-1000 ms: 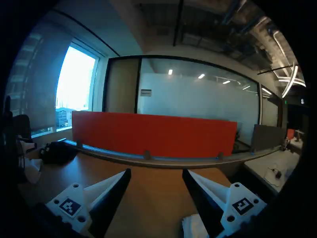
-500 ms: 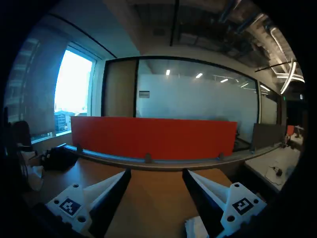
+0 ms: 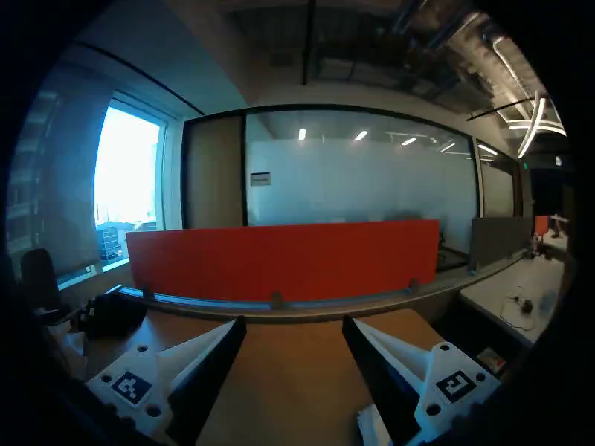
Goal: Fold towel
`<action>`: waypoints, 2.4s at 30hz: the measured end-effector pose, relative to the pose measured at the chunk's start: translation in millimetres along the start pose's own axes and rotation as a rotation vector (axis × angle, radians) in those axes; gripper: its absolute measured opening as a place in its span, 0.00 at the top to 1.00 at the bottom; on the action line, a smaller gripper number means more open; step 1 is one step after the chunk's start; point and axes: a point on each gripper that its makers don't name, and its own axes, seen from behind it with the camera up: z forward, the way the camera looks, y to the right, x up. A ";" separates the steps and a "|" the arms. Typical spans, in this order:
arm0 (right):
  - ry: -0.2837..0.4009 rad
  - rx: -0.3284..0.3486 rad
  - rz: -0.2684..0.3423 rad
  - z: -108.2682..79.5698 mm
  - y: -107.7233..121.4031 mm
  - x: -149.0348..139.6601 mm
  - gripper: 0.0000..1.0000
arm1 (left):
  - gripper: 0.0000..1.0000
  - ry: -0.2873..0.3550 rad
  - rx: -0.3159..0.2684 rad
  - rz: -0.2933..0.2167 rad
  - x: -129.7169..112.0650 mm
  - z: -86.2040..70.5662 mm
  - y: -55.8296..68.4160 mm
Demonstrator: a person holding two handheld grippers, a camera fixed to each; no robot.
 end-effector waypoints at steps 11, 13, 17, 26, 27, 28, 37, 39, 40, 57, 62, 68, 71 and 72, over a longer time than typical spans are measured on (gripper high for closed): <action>0.020 0.012 -0.015 3.6 -12.9 -10.9 0.00 | 0.06 0.046 0.005 0.015 -38.8 -1.4 -10.7; 0.023 0.012 -0.019 3.8 -16.0 -15.3 0.00 | 0.06 0.055 0.005 0.021 -45.7 -1.1 -12.8; 0.024 0.011 -0.024 5.4 -22.0 -26.6 0.00 | 0.06 0.069 0.008 0.026 -59.1 -0.4 -17.9; 0.014 0.051 -0.024 10.7 -42.4 -58.4 0.00 | 0.06 0.072 0.015 -0.006 -95.9 0.7 -27.2; 0.011 0.050 -0.027 10.5 -43.8 -61.2 0.00 | 0.06 0.073 0.016 -0.009 -99.3 0.6 -27.8; 0.009 0.047 -0.031 10.4 -44.2 -63.1 0.00 | 0.06 0.073 0.017 -0.012 -102.1 0.6 -28.3; 0.011 0.058 -0.046 11.0 -51.7 -67.1 0.00 | 0.06 0.089 0.024 -0.025 -115.4 1.7 -33.0; 0.011 0.058 -0.045 8.6 -52.8 -67.8 0.00 | 0.06 0.093 0.027 -0.026 -115.8 2.0 -34.7; 0.011 0.055 -0.045 7.7 -52.4 -68.0 0.00 | 0.06 0.094 0.029 -0.027 -115.7 2.0 -35.4; 0.014 0.059 -0.037 10.4 -51.3 -70.3 0.00 | 0.06 0.076 0.023 -0.007 -121.6 6.8 -27.8; 0.014 0.061 -0.034 12.0 -50.5 -70.2 0.00 | 0.06 0.075 0.031 -0.007 -122.2 7.3 -29.5; 0.019 0.063 -0.037 15.8 -47.5 -67.7 0.00 | 0.06 0.074 0.032 -0.003 -122.5 7.3 -29.2; 0.029 0.060 -0.036 18.1 -43.9 -64.0 0.01 | 0.06 0.073 0.032 -0.002 -122.5 7.3 -29.2; 0.034 0.060 -0.034 18.4 -42.4 -62.4 0.00 | 0.06 0.073 0.032 -0.002 -122.5 7.3 -29.1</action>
